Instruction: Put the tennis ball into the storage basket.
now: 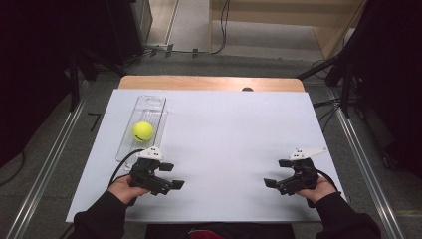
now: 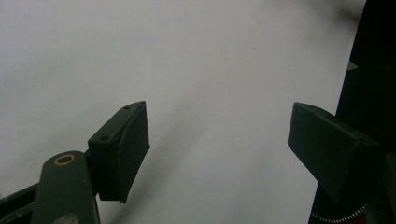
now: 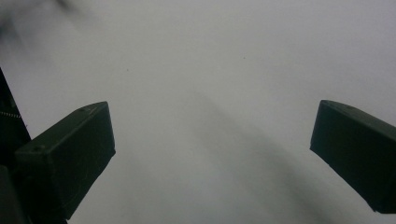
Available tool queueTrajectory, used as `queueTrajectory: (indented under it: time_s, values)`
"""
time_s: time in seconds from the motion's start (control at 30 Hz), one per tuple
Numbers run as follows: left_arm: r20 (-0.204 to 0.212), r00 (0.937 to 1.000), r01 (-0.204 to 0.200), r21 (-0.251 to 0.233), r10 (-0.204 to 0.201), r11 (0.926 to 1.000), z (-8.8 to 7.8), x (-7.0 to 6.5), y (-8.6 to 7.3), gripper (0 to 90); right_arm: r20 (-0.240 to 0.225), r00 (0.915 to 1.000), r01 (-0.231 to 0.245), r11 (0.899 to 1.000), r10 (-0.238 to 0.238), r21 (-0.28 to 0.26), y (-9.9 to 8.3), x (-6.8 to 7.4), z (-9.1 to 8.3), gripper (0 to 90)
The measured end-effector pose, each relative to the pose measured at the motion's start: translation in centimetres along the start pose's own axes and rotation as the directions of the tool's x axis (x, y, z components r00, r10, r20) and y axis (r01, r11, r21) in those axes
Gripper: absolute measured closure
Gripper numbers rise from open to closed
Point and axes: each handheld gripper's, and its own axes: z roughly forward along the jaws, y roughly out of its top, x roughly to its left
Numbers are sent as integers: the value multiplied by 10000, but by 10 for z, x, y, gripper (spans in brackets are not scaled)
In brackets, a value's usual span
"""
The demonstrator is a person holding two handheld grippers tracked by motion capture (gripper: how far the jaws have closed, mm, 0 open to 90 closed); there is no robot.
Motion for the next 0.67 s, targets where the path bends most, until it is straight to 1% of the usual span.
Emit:
queueTrajectory:
  time_s: [0.13, 0.67]
  values:
    - [17, 10000, 33, -51, -33, 10000, 0, 0, 0, 214, -5, 10000, 17, 10000, -17, -10, 0, 0, 0, 0]
    - [74, 10000, 14, 107, -15, 9999, 1, 1, 0, 214, -18, 10000, 28, 10000, -28, 47, 0, 0, 0, 0]
